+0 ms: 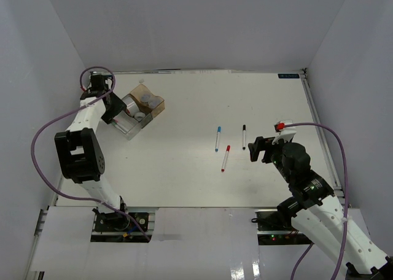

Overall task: Sort the stationery into containers
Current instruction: Place the pen in the storage box, then pick up the pen from the center of the board, then place the pen in the storage box, then pick up the pen from the center of the board, then place the pen in the storage box.

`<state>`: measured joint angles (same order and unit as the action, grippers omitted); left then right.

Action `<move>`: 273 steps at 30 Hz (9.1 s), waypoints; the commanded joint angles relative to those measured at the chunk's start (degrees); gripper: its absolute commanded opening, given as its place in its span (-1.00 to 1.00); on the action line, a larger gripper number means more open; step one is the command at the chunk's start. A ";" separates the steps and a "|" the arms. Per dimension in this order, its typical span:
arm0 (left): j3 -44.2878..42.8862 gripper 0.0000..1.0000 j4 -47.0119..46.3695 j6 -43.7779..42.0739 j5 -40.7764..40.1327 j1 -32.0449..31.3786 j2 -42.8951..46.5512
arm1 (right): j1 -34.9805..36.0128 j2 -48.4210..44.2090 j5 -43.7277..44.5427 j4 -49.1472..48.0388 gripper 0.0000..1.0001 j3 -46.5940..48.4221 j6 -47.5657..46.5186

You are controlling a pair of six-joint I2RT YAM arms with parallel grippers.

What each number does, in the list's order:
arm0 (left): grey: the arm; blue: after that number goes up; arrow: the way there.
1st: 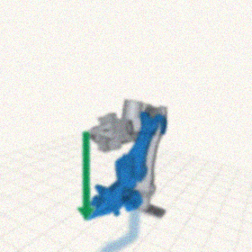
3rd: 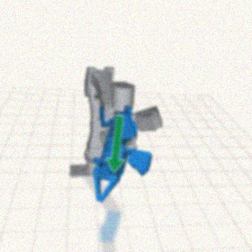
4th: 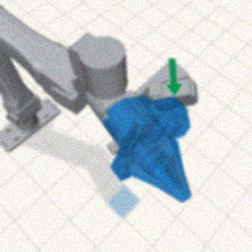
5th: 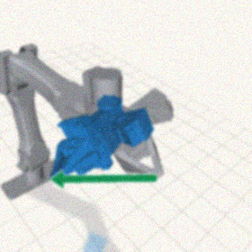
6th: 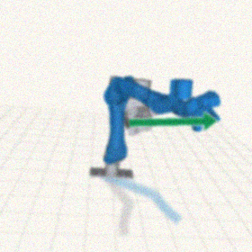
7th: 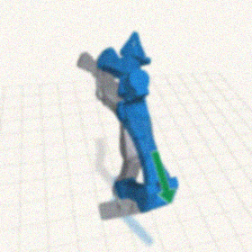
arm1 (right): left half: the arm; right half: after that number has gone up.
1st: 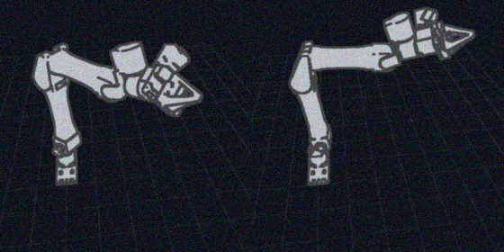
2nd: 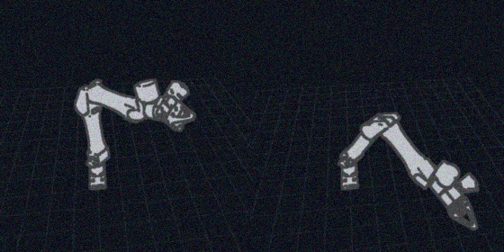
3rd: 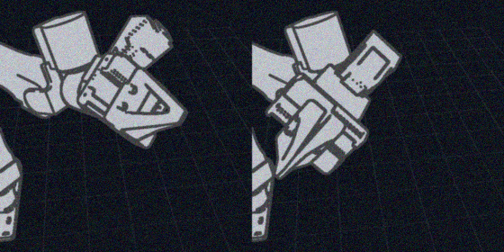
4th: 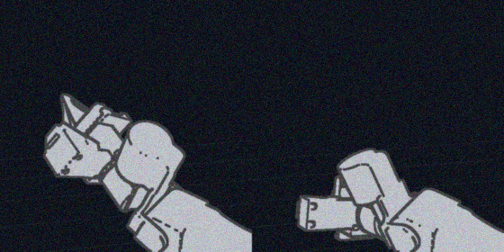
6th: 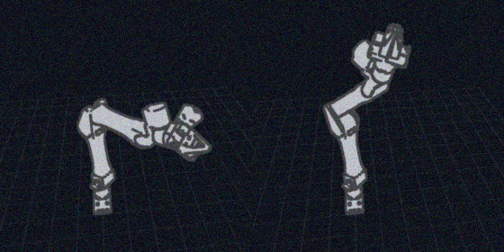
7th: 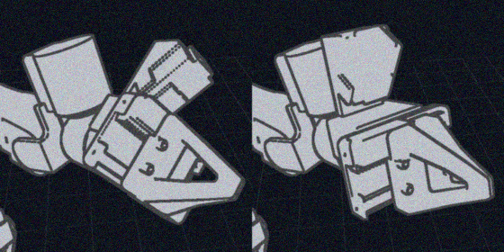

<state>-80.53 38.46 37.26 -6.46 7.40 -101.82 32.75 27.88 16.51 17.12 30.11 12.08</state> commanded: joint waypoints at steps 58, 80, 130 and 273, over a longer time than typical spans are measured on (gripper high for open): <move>39.75 0.95 -12.00 -10.72 28.34 -12.41 52.87 | -5.24 63.27 5.10 -11.60 -0.52 13.57 10.42; 29.12 0.89 -27.91 10.47 11.31 -43.95 36.71 | 7.76 37.34 -8.95 -10.61 -0.82 14.63 9.54; 21.11 -0.94 -24.40 11.18 -0.14 -44.24 20.60 | 9.70 21.79 -0.45 -9.58 0.94 4.88 10.17; 19.80 -0.67 -25.63 14.25 3.47 -55.56 22.01 | 19.46 31.54 -8.25 -29.78 -0.32 4.08 18.16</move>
<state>-58.59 12.49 52.36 -1.30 -47.86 -80.86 51.94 59.70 7.38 -10.11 33.65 30.17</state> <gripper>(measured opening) 0.246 0.314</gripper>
